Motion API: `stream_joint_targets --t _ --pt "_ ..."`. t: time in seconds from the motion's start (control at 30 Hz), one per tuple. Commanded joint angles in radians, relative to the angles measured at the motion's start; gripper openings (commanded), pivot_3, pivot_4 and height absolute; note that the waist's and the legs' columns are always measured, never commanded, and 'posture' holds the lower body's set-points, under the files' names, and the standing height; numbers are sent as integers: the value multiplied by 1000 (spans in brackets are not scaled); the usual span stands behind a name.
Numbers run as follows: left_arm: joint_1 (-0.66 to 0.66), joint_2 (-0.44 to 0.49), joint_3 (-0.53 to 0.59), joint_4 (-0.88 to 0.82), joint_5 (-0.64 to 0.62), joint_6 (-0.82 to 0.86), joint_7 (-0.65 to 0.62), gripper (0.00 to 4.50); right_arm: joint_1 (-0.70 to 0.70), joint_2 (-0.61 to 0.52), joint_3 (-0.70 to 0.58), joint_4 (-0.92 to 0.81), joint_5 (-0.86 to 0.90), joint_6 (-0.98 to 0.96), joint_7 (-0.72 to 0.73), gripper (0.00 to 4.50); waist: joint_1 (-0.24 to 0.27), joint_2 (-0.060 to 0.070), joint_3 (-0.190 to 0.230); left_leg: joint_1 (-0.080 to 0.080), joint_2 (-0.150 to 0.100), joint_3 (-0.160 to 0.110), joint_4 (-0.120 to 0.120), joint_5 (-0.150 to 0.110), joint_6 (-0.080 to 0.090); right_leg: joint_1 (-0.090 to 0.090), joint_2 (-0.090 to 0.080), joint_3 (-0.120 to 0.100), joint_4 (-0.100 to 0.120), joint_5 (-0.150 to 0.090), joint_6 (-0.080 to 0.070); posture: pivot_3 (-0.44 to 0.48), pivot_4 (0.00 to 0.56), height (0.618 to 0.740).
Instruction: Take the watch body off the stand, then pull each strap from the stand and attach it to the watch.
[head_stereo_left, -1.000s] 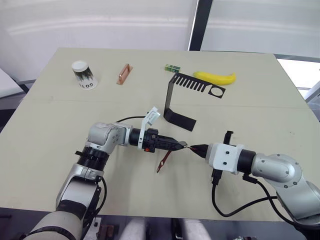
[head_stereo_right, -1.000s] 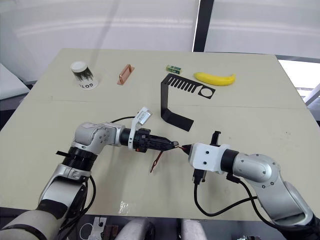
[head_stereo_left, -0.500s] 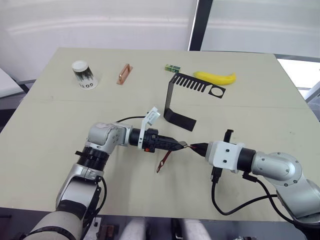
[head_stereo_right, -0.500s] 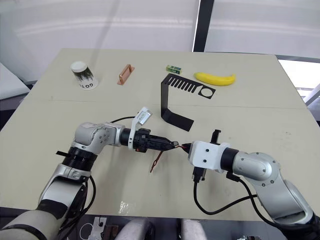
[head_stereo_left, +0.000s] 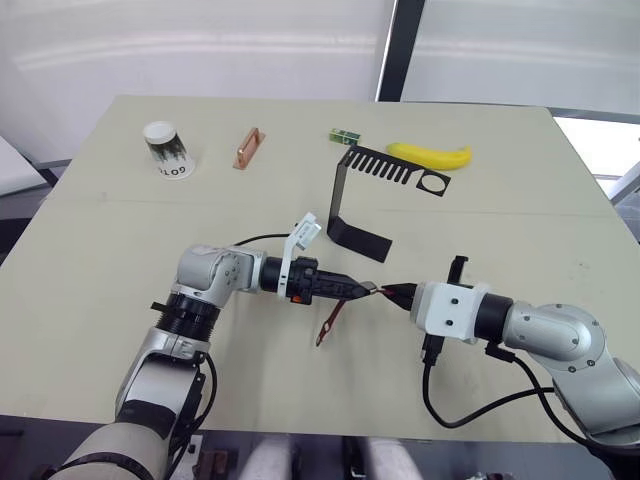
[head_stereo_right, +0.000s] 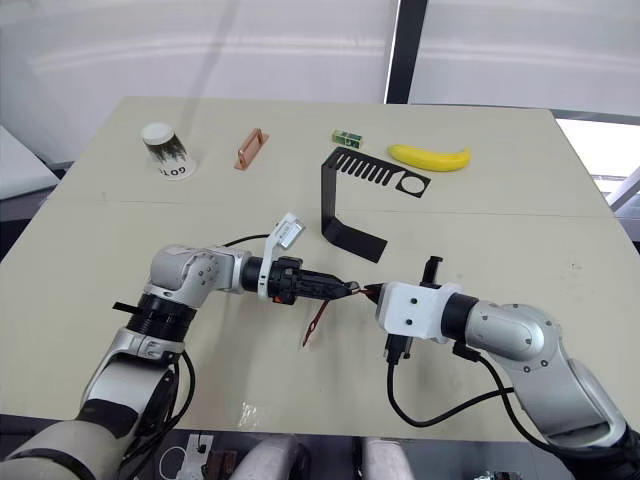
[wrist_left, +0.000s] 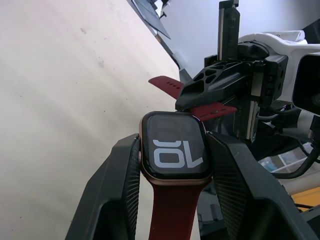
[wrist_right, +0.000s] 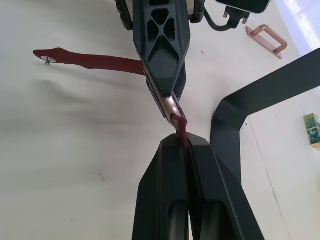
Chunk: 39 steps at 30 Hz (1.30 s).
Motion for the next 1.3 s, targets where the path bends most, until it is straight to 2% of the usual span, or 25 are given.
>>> stream_joint_targets --t 0.03,1.3 --pt "-7 -9 20 -26 -29 4 4 1579 -9 1 -17 -21 -8 -23 -9 0 0 0 0 0 0 0 0 0 0 0 0 0 0 0 0 0 150 740" --pt "-12 -76 70 -35 -50 22 80 1579 -41 18 1 -12 -60 -7 -14 0 0 0 0 0 0 0 0 0 0 0 0 0 0 0 0 0 150 740"
